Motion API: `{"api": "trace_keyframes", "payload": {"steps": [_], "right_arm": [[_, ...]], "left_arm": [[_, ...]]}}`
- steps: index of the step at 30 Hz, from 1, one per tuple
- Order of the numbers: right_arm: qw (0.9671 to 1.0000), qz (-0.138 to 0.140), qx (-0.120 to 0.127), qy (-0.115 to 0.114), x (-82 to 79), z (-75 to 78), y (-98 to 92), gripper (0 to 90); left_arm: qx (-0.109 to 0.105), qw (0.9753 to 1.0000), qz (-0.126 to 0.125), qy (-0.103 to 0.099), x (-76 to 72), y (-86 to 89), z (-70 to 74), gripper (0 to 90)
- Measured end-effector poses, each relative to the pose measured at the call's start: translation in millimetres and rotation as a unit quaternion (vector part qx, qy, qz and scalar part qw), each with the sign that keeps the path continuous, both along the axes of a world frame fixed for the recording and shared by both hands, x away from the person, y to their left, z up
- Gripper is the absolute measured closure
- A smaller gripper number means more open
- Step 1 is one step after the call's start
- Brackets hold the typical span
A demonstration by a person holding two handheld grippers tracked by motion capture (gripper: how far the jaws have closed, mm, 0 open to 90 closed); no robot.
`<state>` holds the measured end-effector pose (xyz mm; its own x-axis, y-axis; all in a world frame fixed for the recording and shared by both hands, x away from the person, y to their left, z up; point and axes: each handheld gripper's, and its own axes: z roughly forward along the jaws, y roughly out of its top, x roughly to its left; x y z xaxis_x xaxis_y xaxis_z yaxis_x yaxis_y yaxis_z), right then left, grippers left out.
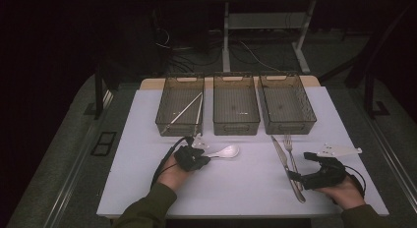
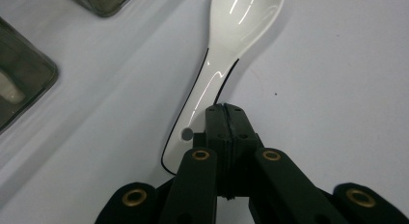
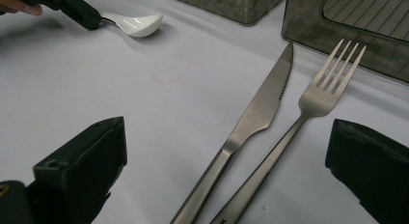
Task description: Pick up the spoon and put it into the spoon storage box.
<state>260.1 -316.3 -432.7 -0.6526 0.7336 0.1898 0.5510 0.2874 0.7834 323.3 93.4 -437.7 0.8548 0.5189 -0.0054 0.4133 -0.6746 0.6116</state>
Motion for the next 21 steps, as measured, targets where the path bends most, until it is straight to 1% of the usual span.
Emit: {"api": "trace_keyframes", "payload": {"steps": [2,3,7,8,9,11,12,13,15,18,20,21], "right_arm": [[1.0000,0.002,-0.001,0.000,0.3,-0.4,0.1,0.8],[1.0000,0.002,-0.001,0.000,0.5,-0.4,0.1,0.8],[1.0000,0.000,0.000,-0.001,0.7,-0.2,-0.8,0.8],[1.0000,-0.001,0.000,0.001,0.5,-0.1,-0.7,0.8],[1.0000,-0.001,0.000,0.000,0.4,-0.1,-0.6,0.8],[1.0000,0.001,-0.001,0.000,0.1,-0.2,-0.2,0.8],[1.0000,0.001,-0.001,0.000,0.0,-0.1,0.1,0.8],[1.0000,0.001,-0.001,0.000,-0.1,0.0,0.1,0.8],[1.0000,0.001,-0.001,0.000,0.1,0.0,0.0,0.8],[1.0000,0.002,-0.002,-0.001,0.4,-0.3,0.2,0.8],[1.0000,0.000,-0.001,0.000,0.6,-0.3,0.2,0.8],[1.0000,-0.001,-0.001,0.002,0.8,-0.5,0.3,0.8]], "left_arm": [[-0.004,1.0000,-0.003,0.002,1.5,1.3,-0.4,89.2],[-0.007,1.0000,0.001,0.005,0.6,1.0,-0.6,89.2],[-0.013,0.9999,-0.008,0.007,1.4,2.1,-0.6,89.1],[-0.019,0.9997,-0.009,0.010,0.9,3.0,0.7,89.1],[-0.022,0.9996,-0.014,0.008,1.2,4.2,2.2,89.1],[-0.048,0.9986,-0.018,0.015,-0.5,6.7,6.1,88.5],[-0.055,0.9980,-0.030,0.014,-0.2,8.3,8.3,85.5],[-0.064,0.9973,-0.033,0.017,-1.5,8.9,9.7,83.9],[-0.076,0.9962,-0.040,0.013,-2.4,11.1,13.2,79.9],[-0.096,0.9945,-0.041,0.007,-0.1,13.3,18.4,69.9],[-0.111,0.9926,-0.047,0.010,3.5,12.7,20.3,58.8],[-0.115,0.9921,-0.051,0.007,5.4,12.1,21.0,55.6]]}}
